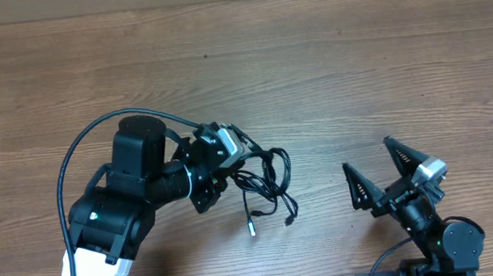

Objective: Untangle cables

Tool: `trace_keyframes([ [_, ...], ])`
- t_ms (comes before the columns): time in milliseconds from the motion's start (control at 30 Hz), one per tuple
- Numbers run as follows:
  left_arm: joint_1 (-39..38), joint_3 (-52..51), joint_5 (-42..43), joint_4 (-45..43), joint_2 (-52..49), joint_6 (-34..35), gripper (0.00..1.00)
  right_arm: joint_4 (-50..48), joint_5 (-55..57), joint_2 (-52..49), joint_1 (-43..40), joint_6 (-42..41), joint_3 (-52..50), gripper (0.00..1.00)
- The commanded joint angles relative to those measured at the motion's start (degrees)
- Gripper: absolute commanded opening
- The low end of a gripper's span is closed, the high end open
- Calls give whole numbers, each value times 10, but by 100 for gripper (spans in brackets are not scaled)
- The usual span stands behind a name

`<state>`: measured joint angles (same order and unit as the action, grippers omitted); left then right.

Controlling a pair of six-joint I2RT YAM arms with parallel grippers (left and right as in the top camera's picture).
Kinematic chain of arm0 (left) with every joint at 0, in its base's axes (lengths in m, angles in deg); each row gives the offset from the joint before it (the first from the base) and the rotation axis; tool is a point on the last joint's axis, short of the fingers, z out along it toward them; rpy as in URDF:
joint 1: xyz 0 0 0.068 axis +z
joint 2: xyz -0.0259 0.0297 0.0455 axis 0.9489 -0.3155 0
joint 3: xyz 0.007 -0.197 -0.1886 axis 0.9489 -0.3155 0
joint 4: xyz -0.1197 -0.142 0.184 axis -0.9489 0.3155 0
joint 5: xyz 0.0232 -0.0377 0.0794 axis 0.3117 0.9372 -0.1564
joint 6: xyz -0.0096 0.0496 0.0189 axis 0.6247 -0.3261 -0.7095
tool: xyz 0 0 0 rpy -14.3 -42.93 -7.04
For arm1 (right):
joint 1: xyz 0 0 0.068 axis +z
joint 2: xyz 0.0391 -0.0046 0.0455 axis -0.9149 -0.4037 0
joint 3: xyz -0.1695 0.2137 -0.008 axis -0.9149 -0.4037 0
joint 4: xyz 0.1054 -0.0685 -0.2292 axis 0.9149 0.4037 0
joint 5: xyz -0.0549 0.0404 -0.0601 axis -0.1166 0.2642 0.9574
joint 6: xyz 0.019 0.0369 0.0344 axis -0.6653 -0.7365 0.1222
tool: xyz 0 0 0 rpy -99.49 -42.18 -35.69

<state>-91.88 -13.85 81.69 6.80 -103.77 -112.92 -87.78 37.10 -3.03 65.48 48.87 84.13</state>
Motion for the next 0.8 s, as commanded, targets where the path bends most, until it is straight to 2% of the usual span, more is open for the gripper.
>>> trace_keyframes([
  [0,-3,10,97,-7,9,-63,4,54,-45,-32,-2,-24,88,100],
  [167,-3,10,111,-30,9,-68,4,122,-71,-112,-2,5,175,100],
  [267,-3,10,161,-58,9,-66,4,164,-77,-169,-2,8,226,100],
  [400,4,10,214,-114,9,-13,4,207,-103,-246,-2,8,284,100],
  [567,23,10,242,-144,9,26,4,188,-204,-313,-2,8,309,100],
  [767,72,10,374,-163,9,41,4,159,-233,-328,-2,5,309,100],
])
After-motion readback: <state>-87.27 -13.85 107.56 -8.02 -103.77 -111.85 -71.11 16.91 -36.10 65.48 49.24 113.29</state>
